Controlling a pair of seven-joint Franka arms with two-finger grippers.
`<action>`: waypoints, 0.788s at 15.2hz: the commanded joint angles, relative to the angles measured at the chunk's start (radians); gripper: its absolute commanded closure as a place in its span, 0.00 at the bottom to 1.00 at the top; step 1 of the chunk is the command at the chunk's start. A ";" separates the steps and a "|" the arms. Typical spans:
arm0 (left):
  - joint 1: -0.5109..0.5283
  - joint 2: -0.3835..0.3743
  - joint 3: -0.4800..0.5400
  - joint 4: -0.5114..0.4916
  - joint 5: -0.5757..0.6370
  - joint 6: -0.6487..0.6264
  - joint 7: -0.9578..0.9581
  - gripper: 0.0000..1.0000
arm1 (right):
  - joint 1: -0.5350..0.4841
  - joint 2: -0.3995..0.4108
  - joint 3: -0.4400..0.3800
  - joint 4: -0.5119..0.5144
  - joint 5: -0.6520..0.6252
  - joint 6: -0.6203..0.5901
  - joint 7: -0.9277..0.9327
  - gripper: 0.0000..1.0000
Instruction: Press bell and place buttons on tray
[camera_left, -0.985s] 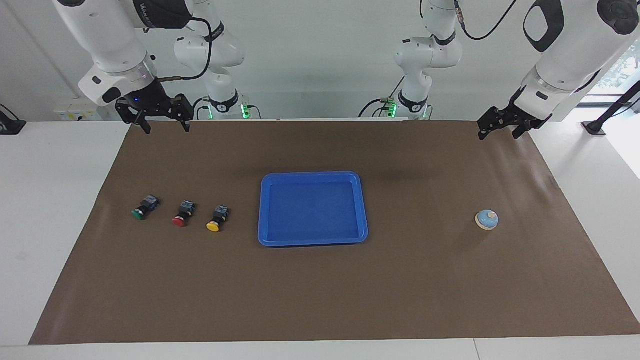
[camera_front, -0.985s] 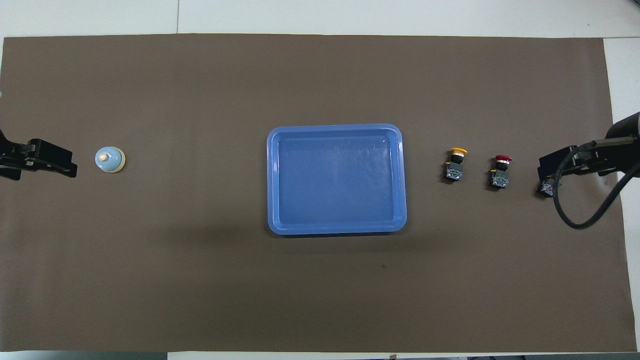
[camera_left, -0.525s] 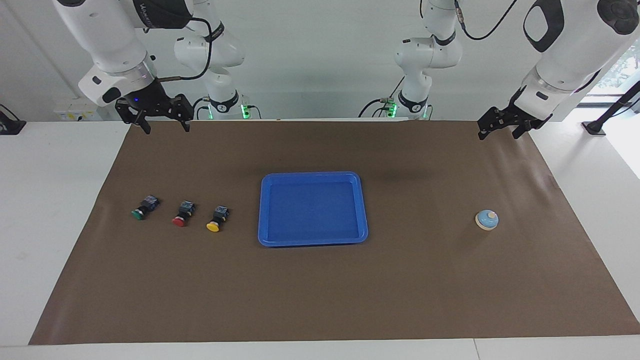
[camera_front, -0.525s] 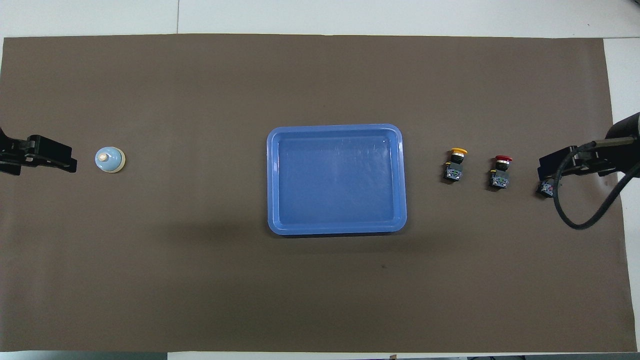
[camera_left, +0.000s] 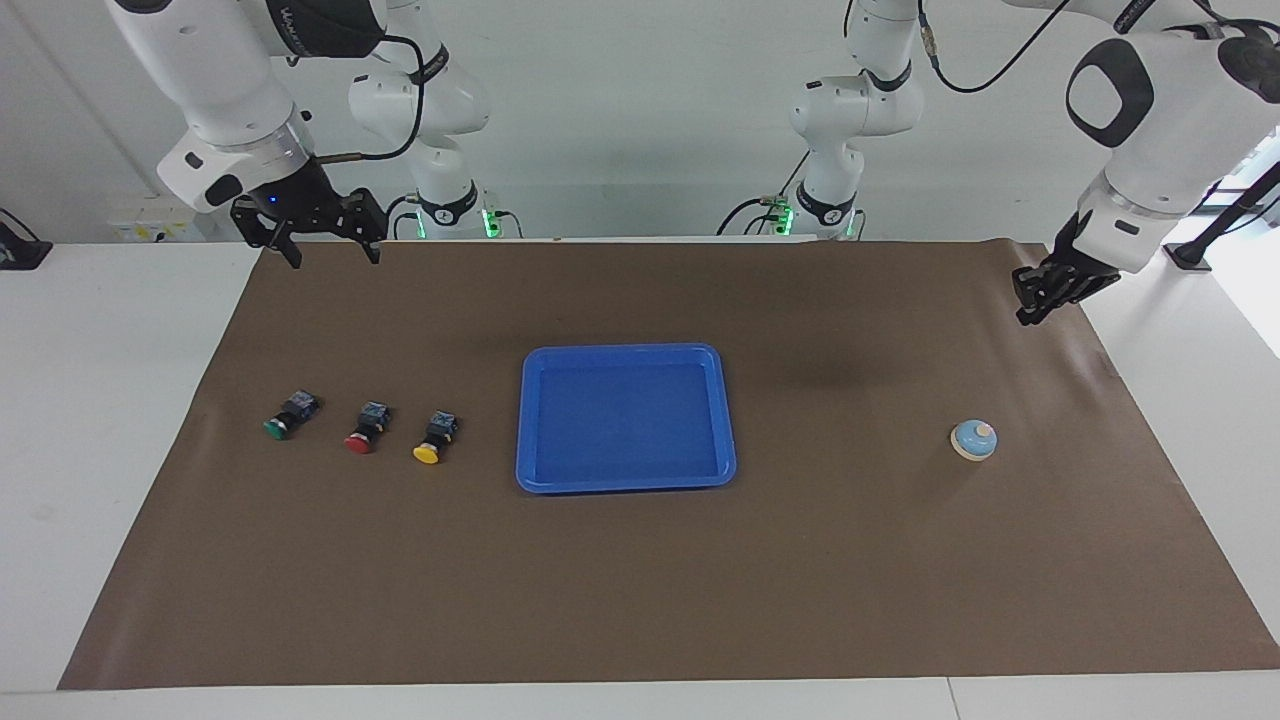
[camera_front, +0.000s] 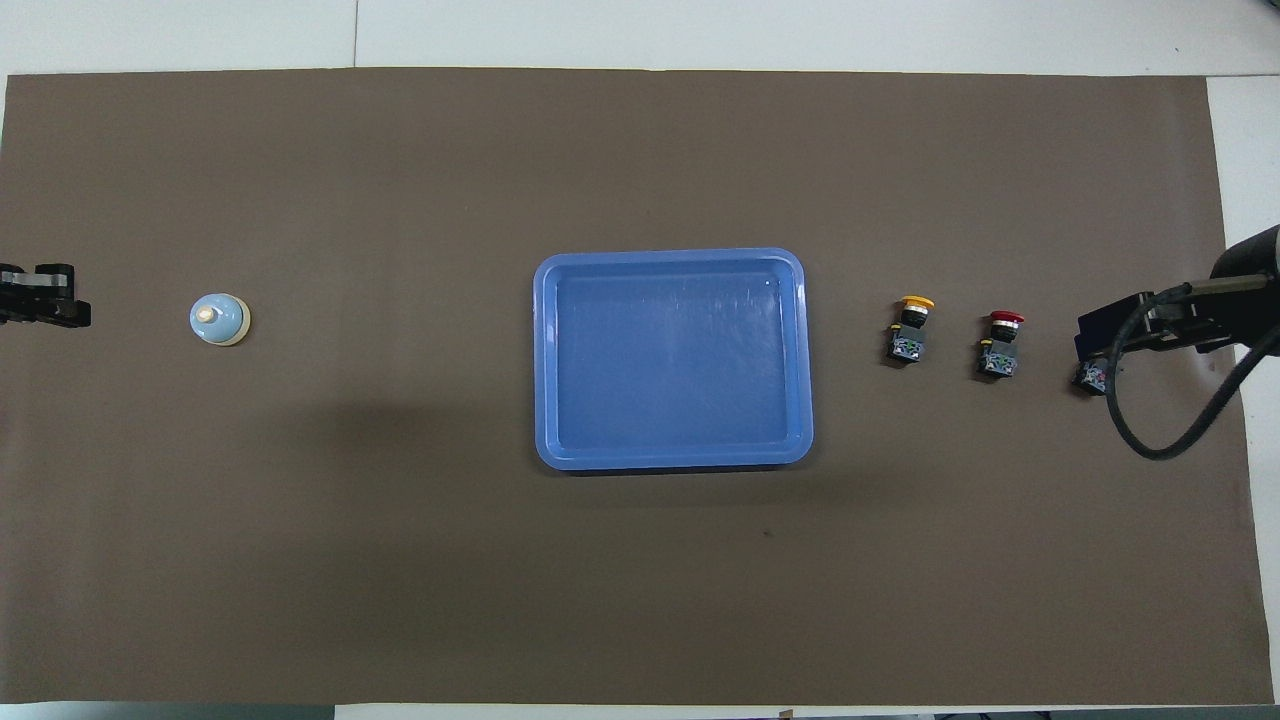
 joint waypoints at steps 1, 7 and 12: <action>0.033 0.091 -0.006 -0.008 0.015 0.082 0.055 1.00 | -0.010 -0.023 -0.001 -0.026 0.017 -0.003 -0.022 0.00; 0.034 0.165 -0.005 -0.075 0.016 0.258 0.055 1.00 | -0.010 -0.026 -0.001 -0.026 0.017 -0.010 -0.022 0.00; 0.033 0.238 -0.005 -0.090 0.016 0.327 0.052 1.00 | -0.012 -0.026 -0.001 -0.026 0.017 -0.010 -0.024 0.00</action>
